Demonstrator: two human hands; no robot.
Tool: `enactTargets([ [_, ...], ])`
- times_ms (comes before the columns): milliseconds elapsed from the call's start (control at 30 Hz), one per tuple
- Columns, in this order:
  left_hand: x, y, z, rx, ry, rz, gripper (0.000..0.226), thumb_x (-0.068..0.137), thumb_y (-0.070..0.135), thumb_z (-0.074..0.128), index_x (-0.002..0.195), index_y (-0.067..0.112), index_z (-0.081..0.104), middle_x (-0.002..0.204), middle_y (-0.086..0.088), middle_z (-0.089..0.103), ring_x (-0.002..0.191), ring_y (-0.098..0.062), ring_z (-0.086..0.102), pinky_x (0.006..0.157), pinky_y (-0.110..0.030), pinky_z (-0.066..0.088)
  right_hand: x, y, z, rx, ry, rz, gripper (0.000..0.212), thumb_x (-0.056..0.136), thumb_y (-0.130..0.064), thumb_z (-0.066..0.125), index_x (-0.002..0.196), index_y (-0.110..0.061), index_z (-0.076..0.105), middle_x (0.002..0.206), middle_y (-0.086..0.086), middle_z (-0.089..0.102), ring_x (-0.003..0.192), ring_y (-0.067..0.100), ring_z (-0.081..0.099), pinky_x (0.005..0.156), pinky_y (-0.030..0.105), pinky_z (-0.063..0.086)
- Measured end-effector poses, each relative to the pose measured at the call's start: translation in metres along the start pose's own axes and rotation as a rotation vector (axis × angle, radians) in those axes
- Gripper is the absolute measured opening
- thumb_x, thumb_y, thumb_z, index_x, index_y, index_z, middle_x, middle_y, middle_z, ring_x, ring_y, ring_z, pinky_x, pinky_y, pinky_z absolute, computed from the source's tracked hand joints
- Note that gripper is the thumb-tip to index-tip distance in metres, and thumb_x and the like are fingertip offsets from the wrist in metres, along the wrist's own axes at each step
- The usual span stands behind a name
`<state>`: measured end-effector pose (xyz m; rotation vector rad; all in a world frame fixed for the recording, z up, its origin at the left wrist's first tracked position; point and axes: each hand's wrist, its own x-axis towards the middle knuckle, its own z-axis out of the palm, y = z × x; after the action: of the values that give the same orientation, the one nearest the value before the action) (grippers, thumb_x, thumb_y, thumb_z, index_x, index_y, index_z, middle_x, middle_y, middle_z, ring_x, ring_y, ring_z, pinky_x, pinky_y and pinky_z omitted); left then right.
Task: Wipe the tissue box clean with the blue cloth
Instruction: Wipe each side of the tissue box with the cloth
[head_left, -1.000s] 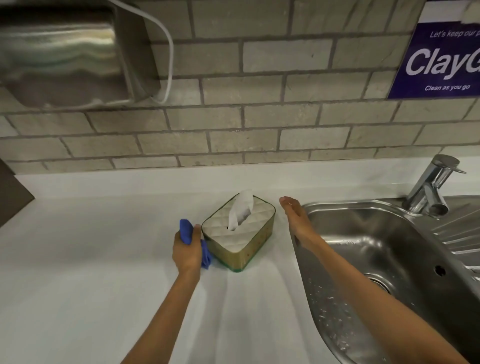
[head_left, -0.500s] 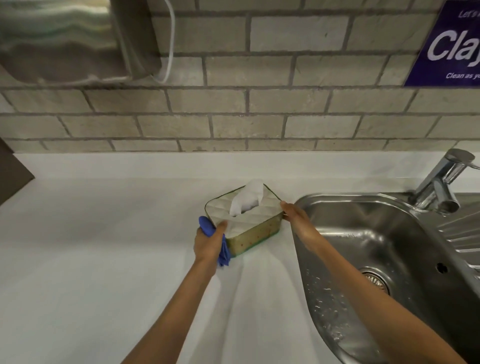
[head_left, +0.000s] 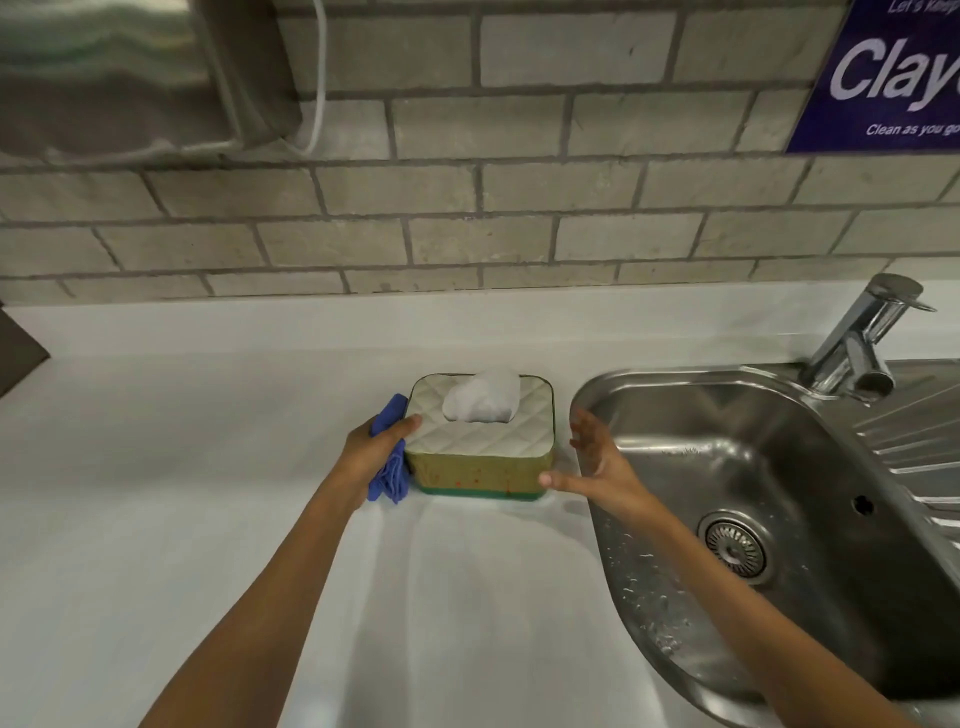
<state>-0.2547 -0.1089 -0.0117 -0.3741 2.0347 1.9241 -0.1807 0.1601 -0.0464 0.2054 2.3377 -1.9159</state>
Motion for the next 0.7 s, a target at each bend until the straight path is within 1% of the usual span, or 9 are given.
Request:
enactTargets([
  [67, 0.002, -0.001, -0.002, -0.003, -0.011, -0.003, 0.036, 0.081, 0.026, 0.069, 0.114, 0.014, 0.06, 0.094, -0.006, 0.069, 0.079, -0.019, 0.064, 0.066, -0.026, 0.052, 0.013, -0.006, -0.005, -0.078, -0.102, 0.042, 0.135, 0.041, -0.046, 0.088, 0.147, -0.035, 0.004, 0.153, -0.008, 0.017, 0.142, 0.012, 0.018, 0.11, 0.029, 0.025],
  [133, 0.004, -0.001, -0.003, 0.014, -0.024, -0.002, 0.034, 0.08, 0.028, 0.07, 0.11, 0.015, 0.06, 0.089, -0.003, 0.069, 0.076, -0.019, 0.065, 0.061, -0.025, 0.054, 0.027, -0.013, -0.006, -0.136, -0.187, 0.057, 0.135, 0.047, -0.038, 0.089, 0.147, -0.037, -0.002, 0.158, -0.008, 0.008, 0.145, 0.014, 0.012, 0.115, 0.032, 0.022],
  [267, 0.008, -0.002, -0.006, 0.019, -0.023, 0.008, 0.031, 0.08, 0.028, 0.069, 0.108, 0.016, 0.06, 0.088, -0.001, 0.069, 0.078, -0.018, 0.065, 0.066, -0.025, 0.051, 0.042, -0.021, -0.005, -0.142, -0.307, 0.023, 0.12, 0.058, -0.02, 0.086, 0.146, -0.035, 0.007, 0.148, -0.013, 0.027, 0.137, 0.008, 0.028, 0.1, 0.014, 0.031],
  [333, 0.009, 0.001, -0.007, 0.017, -0.025, 0.019, 0.032, 0.081, 0.028, 0.068, 0.111, 0.021, 0.06, 0.088, 0.001, 0.068, 0.08, -0.016, 0.064, 0.067, -0.023, 0.05, 0.045, -0.021, -0.006, -0.138, -0.273, 0.041, 0.117, 0.06, -0.019, 0.085, 0.147, -0.031, 0.009, 0.149, -0.007, 0.03, 0.129, 0.008, 0.034, 0.098, 0.018, 0.032],
  [400, 0.011, 0.006, -0.006, 0.023, 0.0, 0.021, 0.034, 0.081, 0.028, 0.068, 0.113, 0.019, 0.061, 0.09, -0.001, 0.068, 0.083, -0.019, 0.064, 0.069, -0.024, 0.051, 0.045, -0.021, -0.006, -0.12, -0.228, 0.051, 0.115, 0.057, -0.027, 0.086, 0.147, -0.029, 0.013, 0.146, -0.002, 0.036, 0.125, 0.011, 0.04, 0.096, 0.022, 0.037],
  [467, 0.013, 0.011, -0.004, 0.021, 0.064, 0.009, 0.033, 0.08, 0.027, 0.069, 0.11, 0.013, 0.064, 0.099, -0.009, 0.068, 0.091, -0.025, 0.064, 0.08, -0.032, 0.054, 0.043, -0.024, -0.004, -0.108, -0.2, 0.062, 0.118, 0.048, -0.042, 0.083, 0.145, -0.028, 0.018, 0.137, -0.001, 0.043, 0.12, 0.014, 0.045, 0.091, 0.021, 0.041],
  [533, 0.013, 0.016, -0.001, 0.028, 0.131, -0.002, 0.019, 0.078, 0.027, 0.07, 0.092, 0.014, 0.067, 0.102, -0.014, 0.068, 0.098, -0.031, 0.064, 0.094, -0.043, 0.052, 0.041, -0.027, -0.002, -0.094, -0.184, 0.082, 0.119, 0.043, -0.053, 0.077, 0.144, -0.024, 0.02, 0.13, 0.001, 0.048, 0.114, 0.015, 0.05, 0.085, 0.02, 0.045],
  [600, 0.011, 0.02, 0.001, 0.049, 0.178, 0.016, 0.014, 0.077, 0.029, 0.07, 0.073, 0.019, 0.062, 0.09, -0.012, 0.066, 0.092, -0.03, 0.064, 0.097, -0.047, 0.05, 0.038, -0.028, 0.0, -0.072, -0.171, 0.109, 0.118, 0.044, -0.058, 0.072, 0.143, -0.019, 0.021, 0.131, 0.005, 0.05, 0.115, 0.018, 0.051, 0.094, 0.028, 0.046],
  [700, 0.007, 0.025, 0.006, 0.105, 0.206, 0.074, 0.023, 0.079, 0.036, 0.065, 0.065, 0.021, 0.057, 0.075, -0.006, 0.063, 0.085, -0.028, 0.062, 0.096, -0.048, 0.05, 0.031, -0.031, 0.004, -0.017, -0.16, 0.139, 0.125, 0.039, -0.071, 0.069, 0.14, -0.012, 0.024, 0.133, 0.005, 0.047, 0.125, 0.022, 0.047, 0.109, 0.039, 0.038],
])
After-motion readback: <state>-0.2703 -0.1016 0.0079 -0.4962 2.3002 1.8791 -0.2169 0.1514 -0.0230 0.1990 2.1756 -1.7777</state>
